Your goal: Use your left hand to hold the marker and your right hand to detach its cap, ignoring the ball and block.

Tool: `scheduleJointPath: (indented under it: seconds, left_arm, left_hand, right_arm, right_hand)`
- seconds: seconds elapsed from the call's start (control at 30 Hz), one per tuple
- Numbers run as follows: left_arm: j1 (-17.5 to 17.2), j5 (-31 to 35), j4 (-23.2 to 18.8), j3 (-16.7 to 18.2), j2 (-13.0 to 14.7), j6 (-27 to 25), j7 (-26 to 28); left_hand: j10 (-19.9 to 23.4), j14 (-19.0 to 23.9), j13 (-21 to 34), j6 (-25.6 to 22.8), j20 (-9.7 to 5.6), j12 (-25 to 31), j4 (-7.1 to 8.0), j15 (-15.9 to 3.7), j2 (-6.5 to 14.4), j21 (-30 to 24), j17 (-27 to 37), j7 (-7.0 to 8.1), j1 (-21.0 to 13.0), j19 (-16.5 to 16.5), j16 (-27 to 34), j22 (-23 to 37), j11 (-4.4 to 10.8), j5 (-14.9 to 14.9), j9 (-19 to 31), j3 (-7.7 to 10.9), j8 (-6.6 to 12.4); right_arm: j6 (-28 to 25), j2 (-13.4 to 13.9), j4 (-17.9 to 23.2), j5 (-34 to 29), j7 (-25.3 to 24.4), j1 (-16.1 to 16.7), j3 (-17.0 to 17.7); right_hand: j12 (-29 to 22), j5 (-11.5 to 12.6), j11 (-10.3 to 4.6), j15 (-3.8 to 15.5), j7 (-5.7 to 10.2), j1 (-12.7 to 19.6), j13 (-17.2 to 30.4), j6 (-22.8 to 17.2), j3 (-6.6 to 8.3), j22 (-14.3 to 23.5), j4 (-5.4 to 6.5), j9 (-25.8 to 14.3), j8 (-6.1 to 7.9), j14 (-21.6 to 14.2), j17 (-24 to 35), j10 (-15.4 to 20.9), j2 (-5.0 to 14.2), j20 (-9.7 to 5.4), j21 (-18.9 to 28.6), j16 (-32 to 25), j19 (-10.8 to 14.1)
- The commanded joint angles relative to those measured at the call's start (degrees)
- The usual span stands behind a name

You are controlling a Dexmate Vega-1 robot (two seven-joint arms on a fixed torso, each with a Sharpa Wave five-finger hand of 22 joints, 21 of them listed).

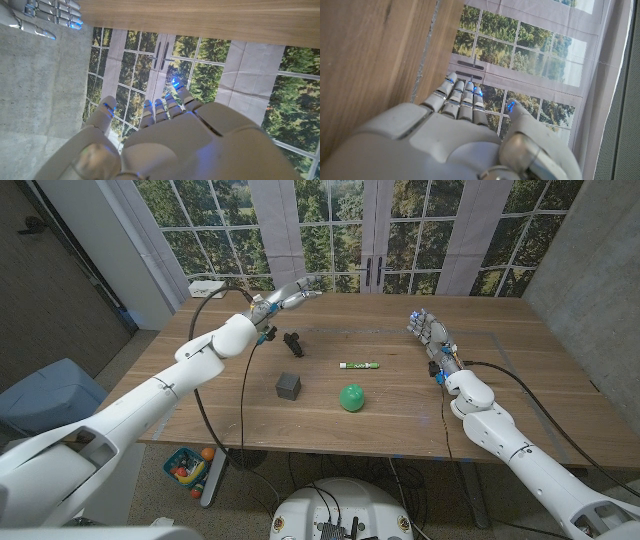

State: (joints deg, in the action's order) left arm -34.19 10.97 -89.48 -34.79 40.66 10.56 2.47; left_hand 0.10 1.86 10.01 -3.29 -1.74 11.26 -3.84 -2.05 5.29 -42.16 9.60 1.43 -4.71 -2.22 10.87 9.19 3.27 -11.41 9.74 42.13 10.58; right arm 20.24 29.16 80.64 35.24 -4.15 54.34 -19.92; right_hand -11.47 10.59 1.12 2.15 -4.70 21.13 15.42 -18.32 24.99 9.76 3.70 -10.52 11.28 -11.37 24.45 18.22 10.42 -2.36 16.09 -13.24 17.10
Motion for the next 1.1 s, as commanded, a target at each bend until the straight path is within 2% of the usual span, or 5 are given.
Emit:
scheduleJointPath:
  seconds: [0.03,0.47,1.1]
  left_arm:
    - [2.7,5.1,0.1,-2.3,0.0,0.6,-2.6]
    - [5.2,9.8,0.1,-4.4,-0.3,1.4,-5.1]
    - [8.8,13.7,1.0,-7.4,-1.3,2.7,-10.8]
  left_hand:
    - [0.2,0.4,0.1,-0.5,-1.61,0.1,-0.35,-2.14,-0.1,0.2,0.1,-0.03,-0.7,0.3,0.0,0.3,-0.04,0.1,0.2,-0.04,-0.09]
    - [0.1,0.4,0.2,-0.1,-1.61,-0.1,-0.65,-2.27,0.0,0.7,0.2,-0.05,-0.6,0.4,0.0,0.3,0.05,0.2,0.2,-0.36,-0.27]
    - [-0.2,0.4,0.2,0.5,-0.39,-0.3,-1.23,-2.49,0.0,1.3,0.2,0.11,-0.4,1.1,-0.1,0.4,0.34,0.2,0.3,-0.57,-0.32]
  right_arm:
    - [0.6,-0.2,0.5,-0.6,-1.1,0.7,0.2]
    - [1.7,-0.6,0.3,-0.9,-1.5,1.1,0.4]
    - [3.4,-1.1,-0.1,-1.2,-1.8,1.5,0.7]
  right_hand:
    - [-0.4,-0.1,-0.02,0.05,0.09,-0.4,0.1,-0.4,0.28,0.1,-0.41,-0.3,0.37,-0.1,-0.1,0.7,0.04,-1.28,-0.2,-0.2,0.3]
    - [-0.4,-0.2,-0.03,0.04,0.21,-0.4,-0.1,-0.4,0.36,0.1,-0.68,-0.3,0.34,-0.2,-0.1,0.7,0.04,-1.28,-0.5,-0.3,0.4]
    - [-0.4,-0.3,-0.09,0.04,0.26,-0.4,-0.3,-0.6,0.47,0.1,-1.01,-0.3,0.32,-0.2,-0.1,0.7,0.07,-1.27,-0.8,-0.4,0.6]
